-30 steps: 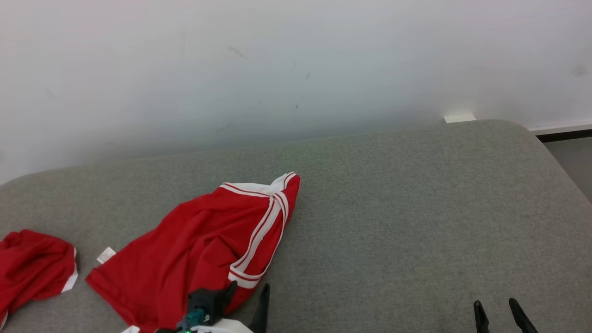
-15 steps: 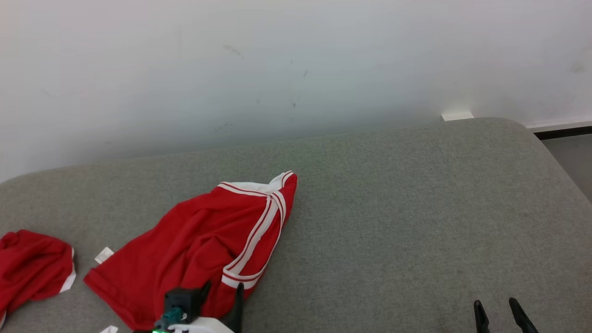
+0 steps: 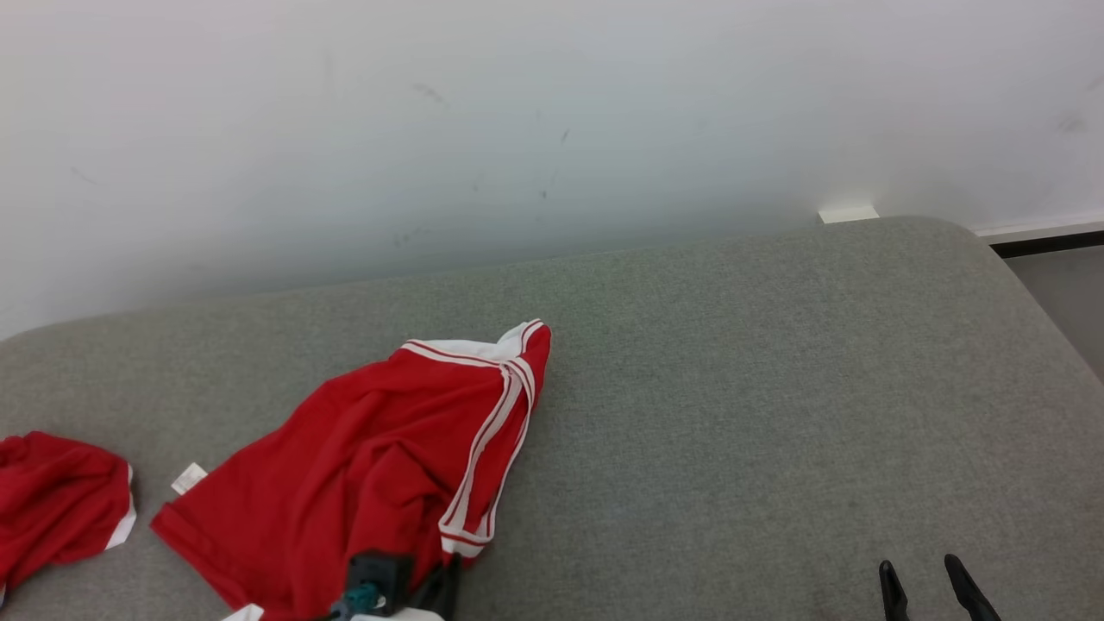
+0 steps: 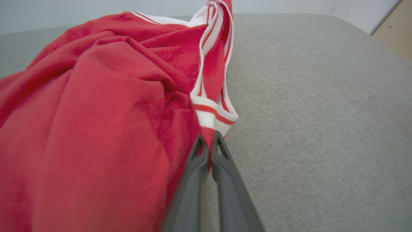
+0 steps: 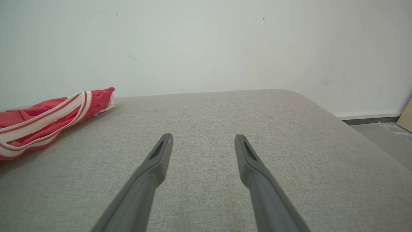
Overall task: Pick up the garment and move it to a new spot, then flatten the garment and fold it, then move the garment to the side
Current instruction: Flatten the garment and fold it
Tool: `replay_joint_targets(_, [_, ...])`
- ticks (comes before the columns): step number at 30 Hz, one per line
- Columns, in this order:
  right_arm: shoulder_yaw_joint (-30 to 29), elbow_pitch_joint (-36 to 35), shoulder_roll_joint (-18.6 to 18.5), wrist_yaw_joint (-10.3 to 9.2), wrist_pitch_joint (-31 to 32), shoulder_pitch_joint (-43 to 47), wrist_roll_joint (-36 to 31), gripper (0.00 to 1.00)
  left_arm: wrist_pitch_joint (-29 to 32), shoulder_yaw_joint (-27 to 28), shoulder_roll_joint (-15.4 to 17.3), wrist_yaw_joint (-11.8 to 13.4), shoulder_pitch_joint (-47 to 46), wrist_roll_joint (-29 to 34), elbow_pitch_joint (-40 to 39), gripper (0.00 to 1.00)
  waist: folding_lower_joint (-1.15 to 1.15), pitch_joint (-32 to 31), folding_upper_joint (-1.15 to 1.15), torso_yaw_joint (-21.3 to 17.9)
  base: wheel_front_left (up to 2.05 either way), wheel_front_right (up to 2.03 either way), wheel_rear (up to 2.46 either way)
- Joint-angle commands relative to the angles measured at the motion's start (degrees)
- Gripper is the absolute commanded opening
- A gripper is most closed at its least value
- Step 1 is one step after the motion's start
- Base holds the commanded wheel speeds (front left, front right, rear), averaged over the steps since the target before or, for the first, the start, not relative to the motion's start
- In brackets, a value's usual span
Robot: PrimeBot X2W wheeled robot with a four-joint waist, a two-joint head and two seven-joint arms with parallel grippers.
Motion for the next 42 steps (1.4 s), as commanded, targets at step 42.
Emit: replay_joint_targets(42, [2.4,1.3,1.1,-0.13,0.0,-5.7,1.5,1.00,11.0,-4.1,-14.6,-10.7,-28.1,-10.5,9.7,0.40,0.00,6.0,0.00,-12.5,0.00,0.00,0.00])
